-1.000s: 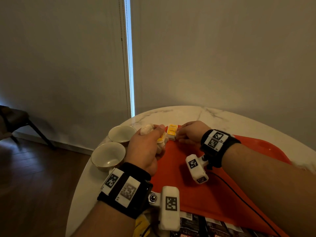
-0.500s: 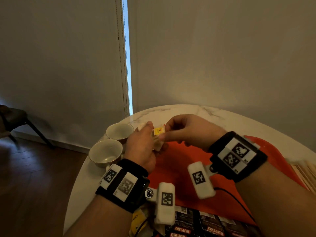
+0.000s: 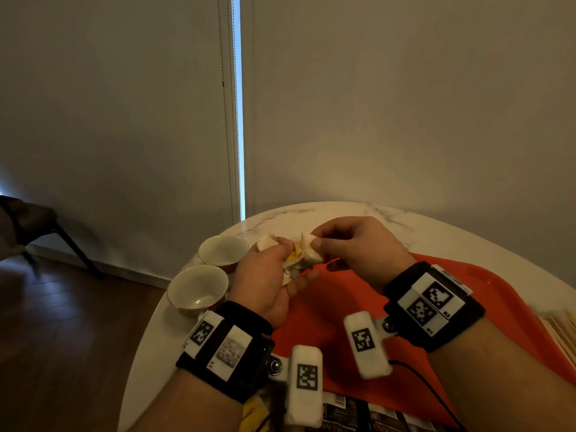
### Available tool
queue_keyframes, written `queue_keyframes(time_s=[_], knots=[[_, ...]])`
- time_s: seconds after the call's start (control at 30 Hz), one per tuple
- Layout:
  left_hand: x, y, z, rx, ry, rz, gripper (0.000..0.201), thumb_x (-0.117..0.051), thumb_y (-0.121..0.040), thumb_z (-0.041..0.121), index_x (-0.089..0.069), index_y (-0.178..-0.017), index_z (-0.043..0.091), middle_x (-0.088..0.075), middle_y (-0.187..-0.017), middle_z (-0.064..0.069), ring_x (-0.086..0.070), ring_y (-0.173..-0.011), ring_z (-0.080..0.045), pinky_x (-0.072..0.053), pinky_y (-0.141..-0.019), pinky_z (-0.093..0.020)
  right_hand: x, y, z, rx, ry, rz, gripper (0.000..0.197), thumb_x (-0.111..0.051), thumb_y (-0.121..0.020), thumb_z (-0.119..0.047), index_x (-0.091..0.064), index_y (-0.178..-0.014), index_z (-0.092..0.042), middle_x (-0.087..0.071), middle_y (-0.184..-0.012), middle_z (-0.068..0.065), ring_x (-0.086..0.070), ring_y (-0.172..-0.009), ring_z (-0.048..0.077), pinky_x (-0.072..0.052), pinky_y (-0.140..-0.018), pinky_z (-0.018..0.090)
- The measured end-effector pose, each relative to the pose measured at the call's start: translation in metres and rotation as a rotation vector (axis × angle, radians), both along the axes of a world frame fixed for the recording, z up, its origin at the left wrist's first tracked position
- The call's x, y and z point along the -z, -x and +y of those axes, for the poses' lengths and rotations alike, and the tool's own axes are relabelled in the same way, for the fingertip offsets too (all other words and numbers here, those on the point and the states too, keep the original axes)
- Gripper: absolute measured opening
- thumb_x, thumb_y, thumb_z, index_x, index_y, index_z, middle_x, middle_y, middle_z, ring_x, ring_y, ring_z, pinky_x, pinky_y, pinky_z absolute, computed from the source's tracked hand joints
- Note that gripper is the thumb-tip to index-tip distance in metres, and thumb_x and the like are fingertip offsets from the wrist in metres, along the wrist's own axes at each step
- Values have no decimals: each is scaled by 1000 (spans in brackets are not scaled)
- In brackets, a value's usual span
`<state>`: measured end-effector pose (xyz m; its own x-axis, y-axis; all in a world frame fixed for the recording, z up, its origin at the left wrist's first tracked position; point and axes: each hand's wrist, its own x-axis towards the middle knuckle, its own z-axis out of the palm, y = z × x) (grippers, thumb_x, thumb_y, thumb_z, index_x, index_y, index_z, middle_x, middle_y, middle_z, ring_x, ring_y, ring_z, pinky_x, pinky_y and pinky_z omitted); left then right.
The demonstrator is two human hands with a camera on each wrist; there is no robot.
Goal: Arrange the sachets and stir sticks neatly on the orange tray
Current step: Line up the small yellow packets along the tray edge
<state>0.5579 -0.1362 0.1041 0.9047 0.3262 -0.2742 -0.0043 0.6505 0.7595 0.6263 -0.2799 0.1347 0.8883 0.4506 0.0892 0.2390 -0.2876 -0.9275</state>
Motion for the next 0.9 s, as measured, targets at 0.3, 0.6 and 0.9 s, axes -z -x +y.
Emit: queue_keyframes(time_s=[0.3, 0.6, 0.9], knots=[[0, -1, 4, 16, -1, 3, 25, -65, -100, 20, -63, -122, 8, -75, -73, -12, -70, -59, -20, -53, -48, -28, -20, -2, -1, 28, -447, 226, 19, -63, -93, 7, -56, -102, -8, -74, -89, 19, -74, -77, 31, -61, -61, 35], [-1, 6, 0, 108, -202, -124, 25, -78, -87, 18, -72, -110, 7, -70, -78, -5, -63, -58, -8, -46, -48, -22, -15, 2, 4, -65, -268, 77, 34, -76, -84, 5, -66, -112, -11, -70, -82, 6, -71, -74, 23, -56, -65, 33], [-1, 5, 1, 82, -249, -107, 16, -73, -94, 12, -72, -109, 8, -70, -79, -8, -64, -55, -8, -47, -47, -21, -19, -2, 4, 10, -362, -13, 26, -74, -84, 7, -70, -103, -10, -71, -82, 3, -69, -77, 18, -58, -71, 33]])
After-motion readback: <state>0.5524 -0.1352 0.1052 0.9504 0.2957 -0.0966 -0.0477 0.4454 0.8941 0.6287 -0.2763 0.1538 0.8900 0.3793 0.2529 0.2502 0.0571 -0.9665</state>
